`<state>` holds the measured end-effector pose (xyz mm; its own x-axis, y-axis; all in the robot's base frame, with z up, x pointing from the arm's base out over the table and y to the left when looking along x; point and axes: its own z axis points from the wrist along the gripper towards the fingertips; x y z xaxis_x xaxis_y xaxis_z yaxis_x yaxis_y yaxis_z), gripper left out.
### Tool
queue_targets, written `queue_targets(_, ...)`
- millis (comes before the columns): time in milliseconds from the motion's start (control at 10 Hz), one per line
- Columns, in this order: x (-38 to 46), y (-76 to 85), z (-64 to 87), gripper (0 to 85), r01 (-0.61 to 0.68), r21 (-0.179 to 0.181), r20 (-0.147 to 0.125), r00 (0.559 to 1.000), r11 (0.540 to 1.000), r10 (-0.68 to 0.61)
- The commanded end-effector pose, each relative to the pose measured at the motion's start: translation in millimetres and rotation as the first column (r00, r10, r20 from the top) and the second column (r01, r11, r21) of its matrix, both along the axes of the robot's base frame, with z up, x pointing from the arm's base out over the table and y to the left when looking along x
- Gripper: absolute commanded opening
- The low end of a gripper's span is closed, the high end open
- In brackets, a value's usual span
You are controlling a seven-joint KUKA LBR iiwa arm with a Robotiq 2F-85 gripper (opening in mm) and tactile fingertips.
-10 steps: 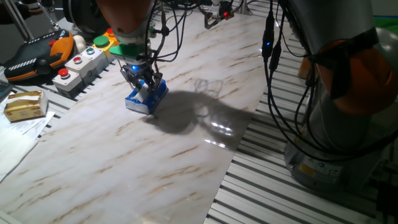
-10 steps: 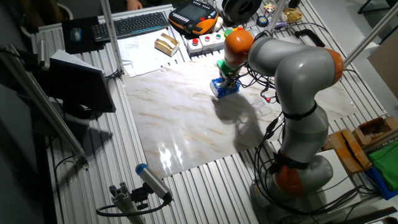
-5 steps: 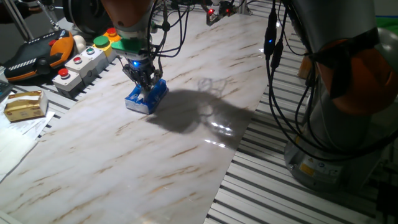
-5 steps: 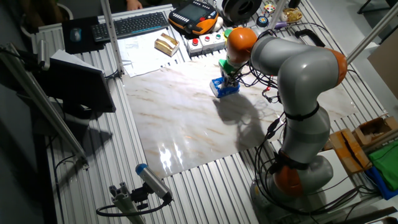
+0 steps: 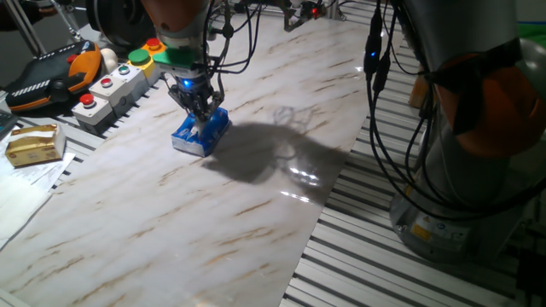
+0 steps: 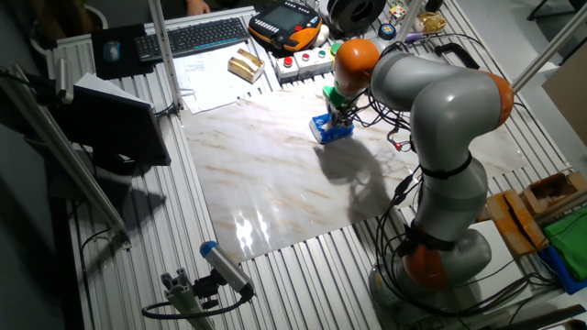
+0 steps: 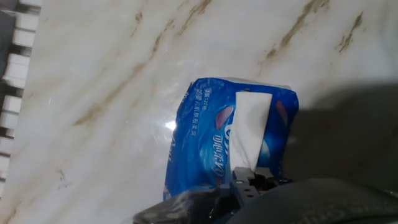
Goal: Pull out a napkin
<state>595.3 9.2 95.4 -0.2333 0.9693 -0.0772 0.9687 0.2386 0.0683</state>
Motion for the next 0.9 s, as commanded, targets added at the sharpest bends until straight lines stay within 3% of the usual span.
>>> queue_targets(0, -0.5, 0.1, 2.4, 0.7, -0.005, -0.001, -0.002, 1.000, 1.000, 0.005)
queue_targets(400, -2.6, 0.8, 21.8, 0.7, -0.021, -0.007, -0.017, 1.000, 1.000, 0.021)
queue_targets(800, 1.5, 0.0, 44.0, 0.7, -0.053, -0.003, -0.043, 0.998, 0.999, 0.053)
